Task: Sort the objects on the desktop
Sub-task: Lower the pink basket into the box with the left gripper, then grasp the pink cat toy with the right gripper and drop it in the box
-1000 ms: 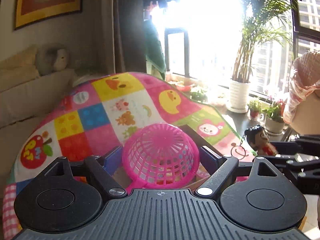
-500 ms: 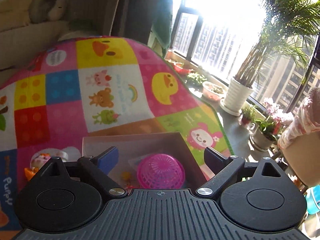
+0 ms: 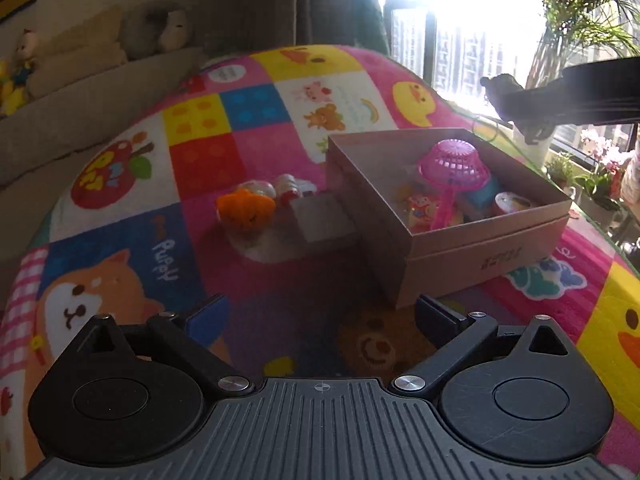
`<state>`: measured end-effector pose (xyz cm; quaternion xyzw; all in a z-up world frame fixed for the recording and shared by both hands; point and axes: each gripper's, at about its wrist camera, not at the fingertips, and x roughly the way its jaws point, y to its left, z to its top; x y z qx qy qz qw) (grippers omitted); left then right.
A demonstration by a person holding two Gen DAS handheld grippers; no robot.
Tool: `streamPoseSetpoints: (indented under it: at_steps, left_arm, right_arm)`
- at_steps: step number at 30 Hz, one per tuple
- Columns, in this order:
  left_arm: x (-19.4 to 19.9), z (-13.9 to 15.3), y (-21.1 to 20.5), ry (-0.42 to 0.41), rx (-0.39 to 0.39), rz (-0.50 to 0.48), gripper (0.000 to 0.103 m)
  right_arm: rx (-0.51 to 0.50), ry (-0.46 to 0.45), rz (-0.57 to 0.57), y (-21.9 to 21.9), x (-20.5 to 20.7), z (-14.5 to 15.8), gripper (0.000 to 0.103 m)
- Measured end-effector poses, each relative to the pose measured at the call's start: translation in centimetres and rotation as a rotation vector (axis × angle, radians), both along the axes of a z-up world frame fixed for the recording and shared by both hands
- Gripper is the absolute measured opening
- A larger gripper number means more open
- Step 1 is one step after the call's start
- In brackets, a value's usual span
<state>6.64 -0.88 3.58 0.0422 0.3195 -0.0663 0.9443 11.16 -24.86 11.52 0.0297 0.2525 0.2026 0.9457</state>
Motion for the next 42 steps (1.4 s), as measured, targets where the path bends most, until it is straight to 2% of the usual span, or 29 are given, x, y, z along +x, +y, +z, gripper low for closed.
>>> streamPoseSetpoints:
  at_steps: [4,8,10,16,20,22,24,27,29,31,34,36,37,38,42]
  left_arm:
    - [-1.2,-1.5,2.2,-0.003,-0.004,0.067,0.103]
    - [-0.7,-2.7,4.8,0.028,-0.041,0.155,0.103]
    - [-0.5,-3.0,6.0,0.057,-0.103,0.187,0.103]
    - [-1.2,-3.1,7.6,0.03,-0.214,0.185,0.103]
    - [-1.2,-3.1,7.8,0.031,-0.236,0.177,0.103]
    - [-1.4,-3.1,7.7,0.032,-0.229,0.168,0.103]
    - [-1.5,-3.1,7.5,0.035,-0.218,0.162,0.103]
    - [-1.5,-3.2,7.7,0.037,-0.226,0.16,0.103]
    - [-1.5,-3.2,7.7,0.036,-0.229,0.159,0.103]
    - [-1.5,-3.2,7.7,0.036,-0.225,0.159,0.103]
    - [-1.5,-3.2,7.7,0.036,-0.223,0.159,0.103]
    - [-1.5,-3.2,7.7,0.035,-0.222,0.157,0.103]
    - [-1.5,-3.2,7.6,0.036,-0.222,0.155,0.103]
    - [-1.5,-3.2,7.6,0.036,-0.22,0.151,0.103]
    - [-1.7,-3.2,7.4,0.042,-0.213,0.122,0.103]
  right_arm:
    - [-0.05,0.03,-0.006,3.4,4.5,0.5,0.045]
    - [-0.097,0.072,0.036,6.9,6.1,0.3,0.045]
    - [-0.094,0.111,0.067,8.6,6.9,0.2,0.045]
    - [-0.149,0.259,0.154,15.5,10.7,-0.5,0.045]
    - [-0.216,0.348,0.146,20.8,14.2,-2.4,0.063]
    - [-0.283,0.346,0.116,24.0,15.8,-3.4,0.063]
    - [-0.346,0.332,0.079,26.1,17.2,-4.4,0.069]
    - [-0.382,0.373,0.035,27.5,19.6,-6.0,0.069]
    - [-0.359,0.444,0.033,27.5,21.0,-7.1,0.073]
    - [-0.376,0.438,0.045,27.9,21.1,-7.5,0.077]
    - [-0.385,0.45,0.068,28.1,20.8,-7.8,0.072]
    - [-0.392,0.452,0.1,28.1,20.2,-7.9,0.062]
    - [-0.391,0.458,0.122,27.8,19.7,-7.9,0.057]
    - [-0.384,0.481,0.158,27.5,19.2,-8.0,0.042]
    - [-0.368,0.555,0.325,25.8,15.2,-7.9,0.039]
